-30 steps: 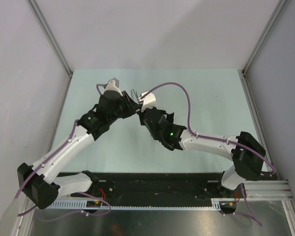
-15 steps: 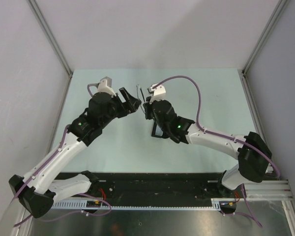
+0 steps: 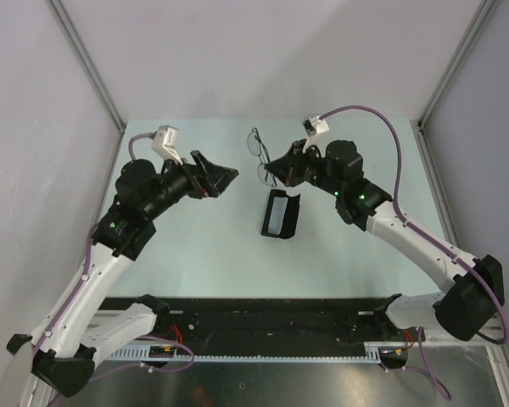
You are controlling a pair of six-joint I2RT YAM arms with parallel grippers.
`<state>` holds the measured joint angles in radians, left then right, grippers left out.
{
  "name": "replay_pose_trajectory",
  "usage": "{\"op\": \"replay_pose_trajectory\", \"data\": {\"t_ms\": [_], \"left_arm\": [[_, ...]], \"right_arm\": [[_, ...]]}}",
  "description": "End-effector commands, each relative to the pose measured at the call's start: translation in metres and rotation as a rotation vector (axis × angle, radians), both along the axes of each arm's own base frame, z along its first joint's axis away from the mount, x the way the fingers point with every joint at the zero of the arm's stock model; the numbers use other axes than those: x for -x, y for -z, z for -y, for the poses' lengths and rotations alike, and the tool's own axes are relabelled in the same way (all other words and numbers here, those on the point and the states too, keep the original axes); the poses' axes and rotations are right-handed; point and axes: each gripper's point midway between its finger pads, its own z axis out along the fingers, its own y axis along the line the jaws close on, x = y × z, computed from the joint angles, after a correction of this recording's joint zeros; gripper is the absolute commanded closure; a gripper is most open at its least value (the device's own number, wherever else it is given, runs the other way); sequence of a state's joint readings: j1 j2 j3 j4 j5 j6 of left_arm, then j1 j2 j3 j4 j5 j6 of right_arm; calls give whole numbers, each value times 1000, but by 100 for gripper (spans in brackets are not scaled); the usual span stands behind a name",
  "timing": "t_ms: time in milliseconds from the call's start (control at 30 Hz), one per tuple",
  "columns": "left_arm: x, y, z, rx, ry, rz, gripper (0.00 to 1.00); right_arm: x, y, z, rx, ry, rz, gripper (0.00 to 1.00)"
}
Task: Organize the sunglasses
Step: Place the sunglasses in the sunglasses case.
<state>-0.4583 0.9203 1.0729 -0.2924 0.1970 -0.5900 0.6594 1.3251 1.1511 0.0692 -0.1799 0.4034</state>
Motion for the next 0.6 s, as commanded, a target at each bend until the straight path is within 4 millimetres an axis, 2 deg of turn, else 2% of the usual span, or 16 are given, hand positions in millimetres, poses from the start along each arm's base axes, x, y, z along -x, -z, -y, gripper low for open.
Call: {"op": "replay_pose_trajectory", "data": {"t_ms": [0,33,133,233,300,400,500,533,567], "left_arm": [[29,-44,18,28,207,248,5],[36,-48,22,39,252,273,4],[45,-58,31,75,328,339,3],[51,-58,36,111,369,370,2],[45,-56,32,120,330,361,2],[35,-48,33,123,303,324,2],[25,-32,33,125,263,273,2],[21,-27,31,122,240,257,2],[17,-21,29,121,221,241,2]], "right_arm": [[63,-32,-12,-93,-319,-18,100],[75,-41,-12,-110,-369,-5,100],[94,-59,-11,-153,-438,15,100],[102,-69,-8,-179,-455,25,100],[102,-70,-6,-181,-454,23,100],[94,-63,-3,-173,-411,-19,100],[76,-42,8,-179,-298,-100,100],[62,-27,18,-181,-226,-141,100],[57,-18,23,-197,-191,-187,100]]}}
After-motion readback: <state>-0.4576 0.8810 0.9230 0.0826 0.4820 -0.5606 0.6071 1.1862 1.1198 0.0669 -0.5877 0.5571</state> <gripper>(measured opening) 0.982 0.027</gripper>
